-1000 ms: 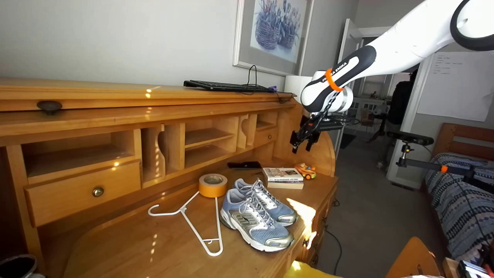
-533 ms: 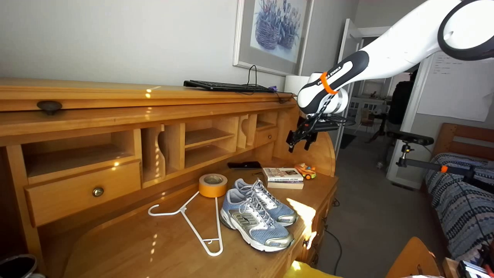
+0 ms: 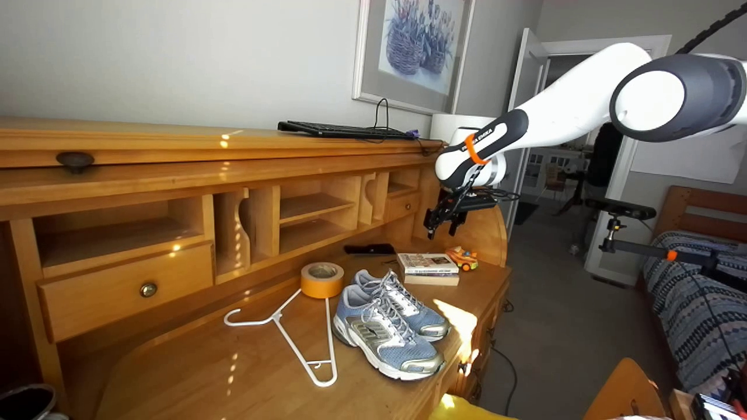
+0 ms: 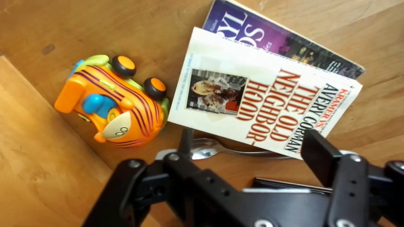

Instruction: Move the sneakers and the books slightly to the left then place the sneaker on the right on the books

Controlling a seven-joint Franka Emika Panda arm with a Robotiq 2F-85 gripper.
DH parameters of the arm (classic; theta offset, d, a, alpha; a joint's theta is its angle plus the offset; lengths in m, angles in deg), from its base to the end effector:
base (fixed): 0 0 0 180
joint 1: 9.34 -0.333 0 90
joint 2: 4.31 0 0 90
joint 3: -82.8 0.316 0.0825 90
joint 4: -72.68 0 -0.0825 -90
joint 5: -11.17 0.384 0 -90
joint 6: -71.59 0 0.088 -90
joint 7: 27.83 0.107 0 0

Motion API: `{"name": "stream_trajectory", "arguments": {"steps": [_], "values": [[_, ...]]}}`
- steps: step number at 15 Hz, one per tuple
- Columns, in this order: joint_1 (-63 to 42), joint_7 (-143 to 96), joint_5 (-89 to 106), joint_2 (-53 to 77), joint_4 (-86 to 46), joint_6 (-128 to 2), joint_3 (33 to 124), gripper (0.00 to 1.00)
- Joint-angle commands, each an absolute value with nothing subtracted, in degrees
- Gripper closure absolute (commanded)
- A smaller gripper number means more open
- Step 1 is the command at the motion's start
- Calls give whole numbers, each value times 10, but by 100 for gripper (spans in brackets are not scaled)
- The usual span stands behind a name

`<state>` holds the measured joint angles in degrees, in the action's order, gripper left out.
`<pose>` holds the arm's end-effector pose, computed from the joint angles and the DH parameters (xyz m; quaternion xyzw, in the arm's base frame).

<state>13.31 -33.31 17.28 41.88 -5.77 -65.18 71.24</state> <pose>0.6464 -0.3945 0.2641 0.9630 -0.2426 0.0974 0.0650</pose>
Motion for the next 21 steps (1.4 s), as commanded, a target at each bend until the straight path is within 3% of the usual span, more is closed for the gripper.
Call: {"name": "stream_trajectory", "arguments": {"steps": [1, 7, 9, 21], "values": [[162, -361, 171, 480, 28, -637, 734, 42], [196, -413, 180, 536, 101, -651, 770, 89], [203, -432, 177, 553, 123, -654, 777, 100], [223, -443, 197, 623, 173, -742, 809, 100]]}}
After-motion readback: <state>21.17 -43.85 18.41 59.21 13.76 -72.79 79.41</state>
